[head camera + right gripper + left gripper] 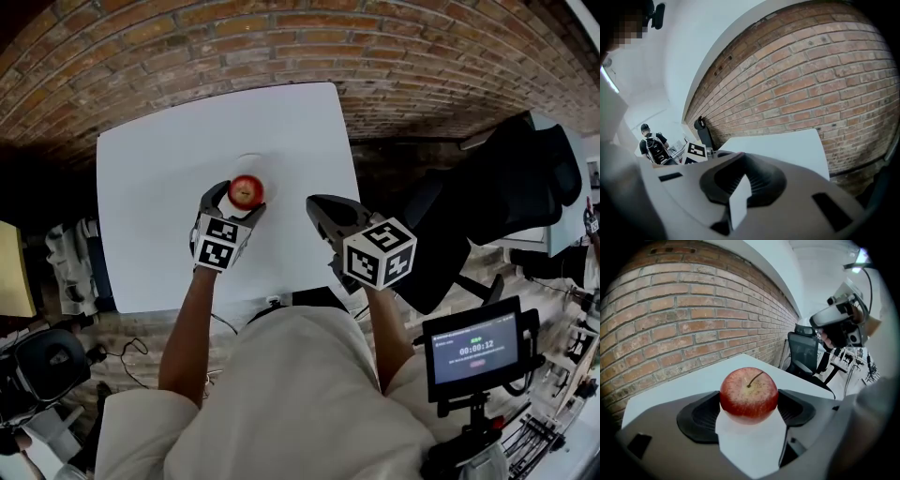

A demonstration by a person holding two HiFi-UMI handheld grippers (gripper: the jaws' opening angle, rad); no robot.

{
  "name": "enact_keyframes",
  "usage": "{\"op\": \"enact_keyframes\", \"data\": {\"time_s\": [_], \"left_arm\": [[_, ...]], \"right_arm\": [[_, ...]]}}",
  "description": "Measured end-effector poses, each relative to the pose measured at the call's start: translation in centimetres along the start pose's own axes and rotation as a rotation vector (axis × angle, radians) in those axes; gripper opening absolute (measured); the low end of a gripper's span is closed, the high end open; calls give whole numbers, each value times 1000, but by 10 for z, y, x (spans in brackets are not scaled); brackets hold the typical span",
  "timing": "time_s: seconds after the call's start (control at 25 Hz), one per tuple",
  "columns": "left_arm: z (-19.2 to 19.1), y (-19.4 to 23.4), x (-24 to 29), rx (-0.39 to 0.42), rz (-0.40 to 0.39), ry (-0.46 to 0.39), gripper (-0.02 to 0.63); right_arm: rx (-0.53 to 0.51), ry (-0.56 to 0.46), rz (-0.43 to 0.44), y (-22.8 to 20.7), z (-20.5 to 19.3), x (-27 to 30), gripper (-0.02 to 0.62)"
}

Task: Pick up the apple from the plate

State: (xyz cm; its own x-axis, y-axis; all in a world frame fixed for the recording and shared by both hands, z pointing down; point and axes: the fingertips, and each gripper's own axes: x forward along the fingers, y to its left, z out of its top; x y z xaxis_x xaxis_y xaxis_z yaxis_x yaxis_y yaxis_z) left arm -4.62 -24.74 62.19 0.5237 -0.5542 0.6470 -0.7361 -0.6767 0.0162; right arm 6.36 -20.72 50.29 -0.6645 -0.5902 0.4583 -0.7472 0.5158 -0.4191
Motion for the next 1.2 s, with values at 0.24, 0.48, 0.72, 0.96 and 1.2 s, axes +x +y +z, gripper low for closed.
{"op": "enact_keyframes", "data": {"time_s": [0.24,0.48,0.72,0.96,1.2], "left_arm": [[13,-5,-23,0,11,-41,387],[28,-13,-49,17,32,-75,387],[46,-17,-77,36,61,-124,387],[64,-12,-94,44,91,-164,387],[79,-11,-109,59,98,-215,387]], "right_arm": [[-26,-17,8,13,6,-6,3],[-55,-45,14,25,16,-13,3],[-81,-72,9,33,27,-18,3],[-123,-82,37,45,43,-18,3],[-157,-102,53,55,57,-18,3]]}}
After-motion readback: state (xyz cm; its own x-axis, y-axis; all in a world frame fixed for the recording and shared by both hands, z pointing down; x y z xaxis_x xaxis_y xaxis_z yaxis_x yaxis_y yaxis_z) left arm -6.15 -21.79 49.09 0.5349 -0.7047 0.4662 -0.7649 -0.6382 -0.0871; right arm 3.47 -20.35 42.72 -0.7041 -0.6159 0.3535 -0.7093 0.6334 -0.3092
